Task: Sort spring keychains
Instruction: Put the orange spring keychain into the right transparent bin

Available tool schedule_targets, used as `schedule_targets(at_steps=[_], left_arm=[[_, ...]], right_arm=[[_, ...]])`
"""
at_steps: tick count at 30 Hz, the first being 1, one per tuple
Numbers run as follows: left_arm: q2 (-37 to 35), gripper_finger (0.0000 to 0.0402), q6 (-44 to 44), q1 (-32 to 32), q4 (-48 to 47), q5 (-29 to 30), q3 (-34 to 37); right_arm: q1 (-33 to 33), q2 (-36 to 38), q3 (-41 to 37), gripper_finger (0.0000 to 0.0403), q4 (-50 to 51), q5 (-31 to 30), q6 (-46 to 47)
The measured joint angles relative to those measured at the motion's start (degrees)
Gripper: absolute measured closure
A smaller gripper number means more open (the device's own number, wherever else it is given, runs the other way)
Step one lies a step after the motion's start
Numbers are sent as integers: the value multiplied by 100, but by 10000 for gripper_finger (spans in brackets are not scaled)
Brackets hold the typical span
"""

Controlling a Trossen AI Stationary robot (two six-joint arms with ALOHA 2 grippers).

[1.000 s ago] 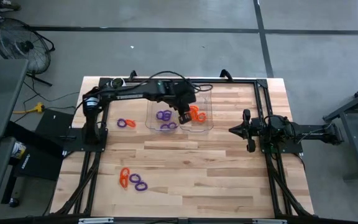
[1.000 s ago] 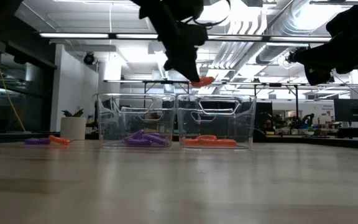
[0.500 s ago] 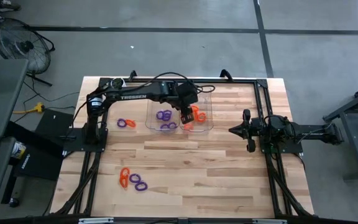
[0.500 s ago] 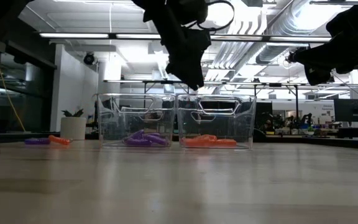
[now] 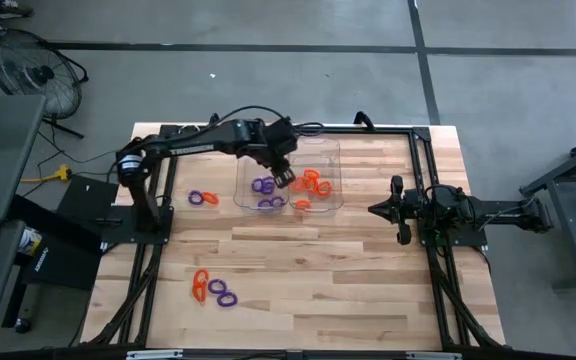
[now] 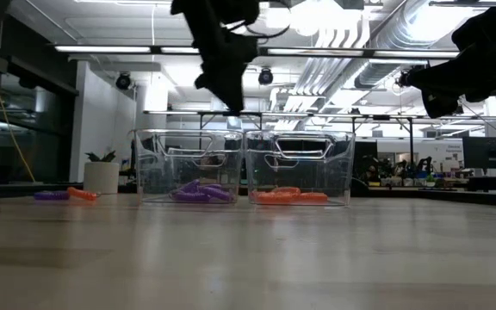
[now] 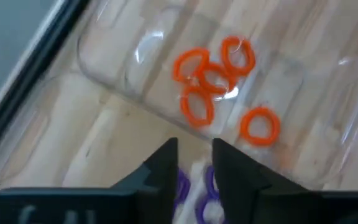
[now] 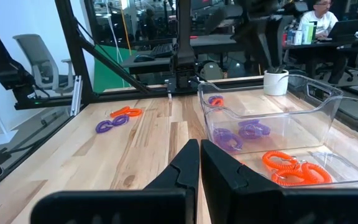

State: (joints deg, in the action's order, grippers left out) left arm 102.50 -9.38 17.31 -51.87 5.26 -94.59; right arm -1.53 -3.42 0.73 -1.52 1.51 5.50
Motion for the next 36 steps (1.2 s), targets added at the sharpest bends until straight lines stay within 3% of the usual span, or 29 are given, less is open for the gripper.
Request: schedule_targets(at_steps=[6,8,18,24,29,36], left_arm=[[-786,387,-273,232,-22,-34,1163],[-1087,397,-329,309,-36,-118,1559],[-2380,400,-1341,608,-117,-312,3378],[-3006,401,-2013,641,-527,-335,4109],[-3235,401,-2533,632,-552,-358,4583],[-3259,400,-2189,632,-320,-592,5134]], right_arm=[[1,2,0,392,0,-1,0],[0,2,0,392,0,1,-1],[1,2,0,392,2,0,0],[1,2,0,392,0,0,0],[1,2,0,392,0,-1,0],[-1,2,0,392,0,-1,0]])
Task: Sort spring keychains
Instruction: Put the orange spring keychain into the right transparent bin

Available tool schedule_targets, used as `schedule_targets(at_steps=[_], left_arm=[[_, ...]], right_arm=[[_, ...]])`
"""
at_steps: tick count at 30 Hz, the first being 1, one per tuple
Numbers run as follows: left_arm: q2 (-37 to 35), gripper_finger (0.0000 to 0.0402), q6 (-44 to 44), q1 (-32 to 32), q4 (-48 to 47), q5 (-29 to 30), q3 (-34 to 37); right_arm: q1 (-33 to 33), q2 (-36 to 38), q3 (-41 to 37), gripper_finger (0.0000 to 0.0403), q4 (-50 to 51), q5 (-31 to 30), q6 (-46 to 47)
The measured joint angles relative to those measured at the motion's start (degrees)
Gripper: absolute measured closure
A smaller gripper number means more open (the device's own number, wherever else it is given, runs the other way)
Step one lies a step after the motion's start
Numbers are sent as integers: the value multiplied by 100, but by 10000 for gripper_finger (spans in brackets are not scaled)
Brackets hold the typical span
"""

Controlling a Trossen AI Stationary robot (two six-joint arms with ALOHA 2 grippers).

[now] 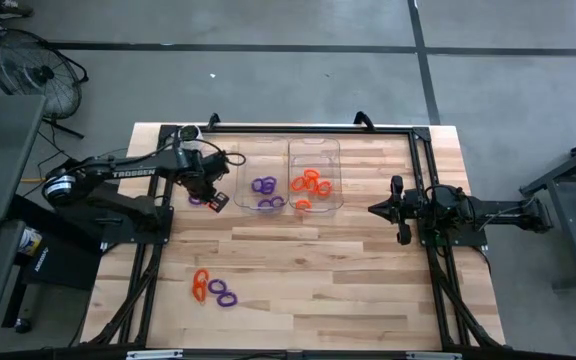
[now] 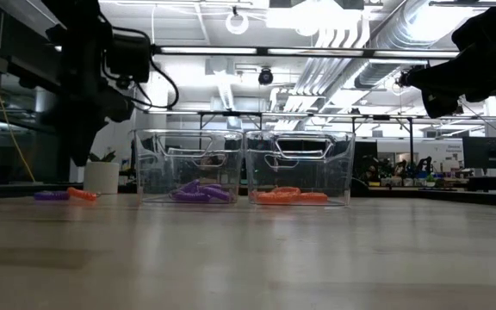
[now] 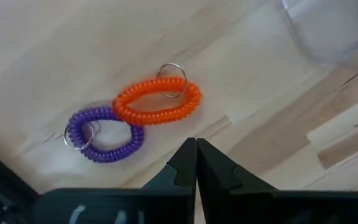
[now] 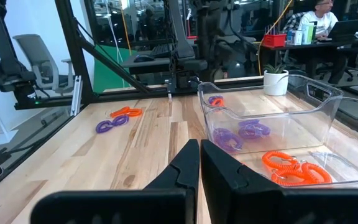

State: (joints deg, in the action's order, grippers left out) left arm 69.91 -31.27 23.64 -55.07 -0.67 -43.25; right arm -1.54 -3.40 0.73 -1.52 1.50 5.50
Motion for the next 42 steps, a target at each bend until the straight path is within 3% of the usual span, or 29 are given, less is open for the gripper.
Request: schedule_targets(at_steps=[7,12,15,19,42], left_arm=[[4,338,724,2,275,3,81],[169,271,864,144,277,423,83],[318,250,981,278,324,515,83],[490,246,1172,317,405,778,83],[1638,245,2079,308,771,1025,61]], right_arm=[[1,0,0,392,0,0,0],[0,0,0,392,1,0,-1],[0,0,0,392,1,0,-2],[0,0,0,392,2,0,-2],[0,0,0,392,0,0,0]])
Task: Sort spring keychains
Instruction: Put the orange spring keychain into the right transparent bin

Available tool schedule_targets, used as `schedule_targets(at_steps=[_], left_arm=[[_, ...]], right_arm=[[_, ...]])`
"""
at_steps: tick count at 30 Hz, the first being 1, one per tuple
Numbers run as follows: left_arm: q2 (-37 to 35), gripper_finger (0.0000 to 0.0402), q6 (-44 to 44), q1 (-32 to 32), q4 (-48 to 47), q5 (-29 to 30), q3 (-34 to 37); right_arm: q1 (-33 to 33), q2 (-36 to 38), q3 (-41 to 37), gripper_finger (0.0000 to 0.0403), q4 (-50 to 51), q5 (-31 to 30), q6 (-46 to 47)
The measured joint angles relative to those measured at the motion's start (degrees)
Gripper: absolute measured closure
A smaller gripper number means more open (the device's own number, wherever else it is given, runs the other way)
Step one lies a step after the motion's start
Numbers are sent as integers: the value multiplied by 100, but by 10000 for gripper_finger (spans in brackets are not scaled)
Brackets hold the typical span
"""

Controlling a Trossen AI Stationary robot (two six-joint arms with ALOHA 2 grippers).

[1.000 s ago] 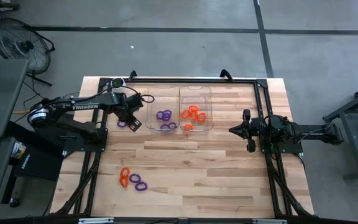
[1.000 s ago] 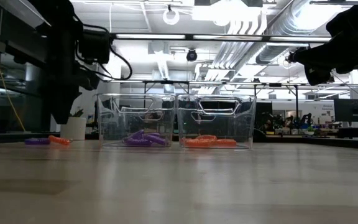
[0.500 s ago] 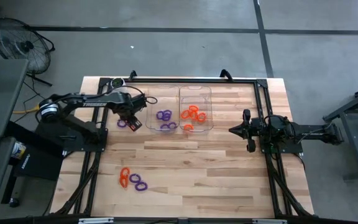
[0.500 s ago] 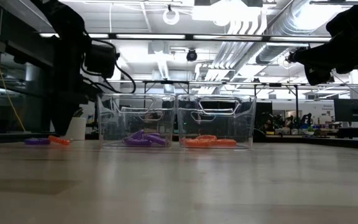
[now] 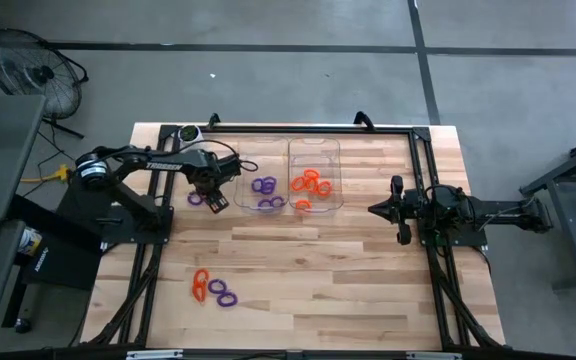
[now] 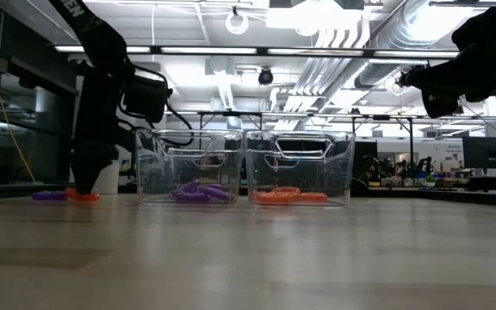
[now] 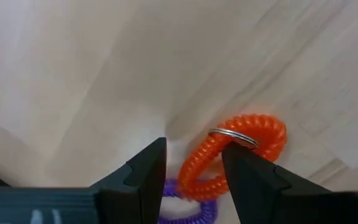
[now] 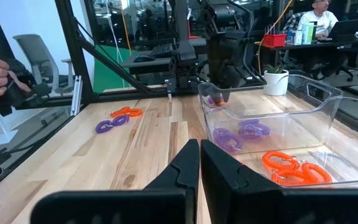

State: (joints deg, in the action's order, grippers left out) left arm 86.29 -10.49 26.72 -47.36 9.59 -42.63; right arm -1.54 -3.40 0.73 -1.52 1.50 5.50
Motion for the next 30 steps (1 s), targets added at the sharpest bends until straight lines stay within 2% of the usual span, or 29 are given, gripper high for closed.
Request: schedule_targets(at_steps=[5,8,19,30], left_arm=[[99,247,173,-11,54,2,-6],[111,262,173,-11,89,-60,-1],[119,389,167,-11,138,-332,9],[-130,396,123,-11,131,-494,31]], right_arm=[[1,0,0,392,0,2,0],[1,0,0,392,0,1,-1],[2,0,0,392,0,0,0],[0,0,0,392,0,2,0]])
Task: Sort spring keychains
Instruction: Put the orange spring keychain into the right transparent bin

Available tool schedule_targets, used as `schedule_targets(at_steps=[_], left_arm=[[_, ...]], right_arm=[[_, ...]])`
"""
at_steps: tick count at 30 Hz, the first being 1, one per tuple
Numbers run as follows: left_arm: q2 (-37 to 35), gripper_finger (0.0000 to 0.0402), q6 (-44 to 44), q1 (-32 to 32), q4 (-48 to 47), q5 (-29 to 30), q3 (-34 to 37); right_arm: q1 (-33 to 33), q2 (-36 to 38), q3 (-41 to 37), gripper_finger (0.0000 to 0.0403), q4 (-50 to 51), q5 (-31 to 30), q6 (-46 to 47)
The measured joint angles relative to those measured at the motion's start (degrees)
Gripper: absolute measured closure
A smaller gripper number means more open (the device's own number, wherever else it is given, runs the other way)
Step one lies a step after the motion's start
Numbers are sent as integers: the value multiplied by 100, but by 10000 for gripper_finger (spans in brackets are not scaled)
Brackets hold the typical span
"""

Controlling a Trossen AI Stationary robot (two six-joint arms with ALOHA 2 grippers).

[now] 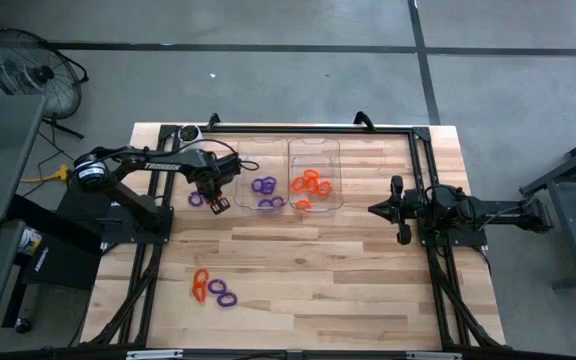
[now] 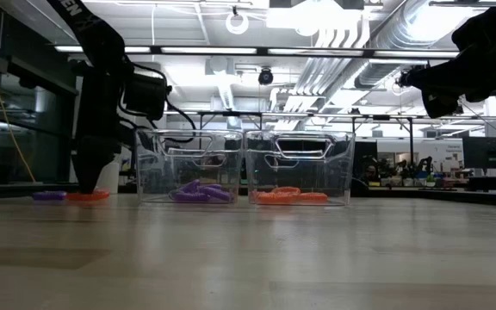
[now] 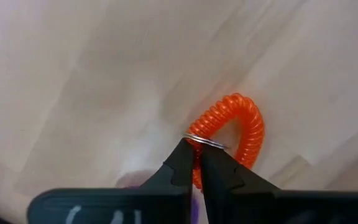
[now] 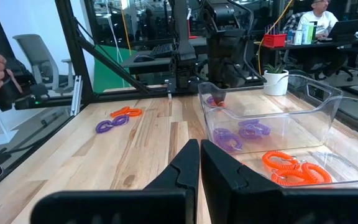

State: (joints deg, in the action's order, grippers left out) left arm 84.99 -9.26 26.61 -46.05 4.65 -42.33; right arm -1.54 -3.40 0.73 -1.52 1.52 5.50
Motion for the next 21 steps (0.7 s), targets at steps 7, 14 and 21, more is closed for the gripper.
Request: schedule_targets(at_steps=[7,14,21], left_arm=[[-468,398,-152,2,-349,14,-154],[-1055,398,-212,2,-601,10,-175],[-1759,398,-218,4,-586,-154,-181]], right_arm=[[0,0,0,392,0,0,0],[2,0,0,392,0,0,0],[0,-2,0,392,0,-2,-2]])
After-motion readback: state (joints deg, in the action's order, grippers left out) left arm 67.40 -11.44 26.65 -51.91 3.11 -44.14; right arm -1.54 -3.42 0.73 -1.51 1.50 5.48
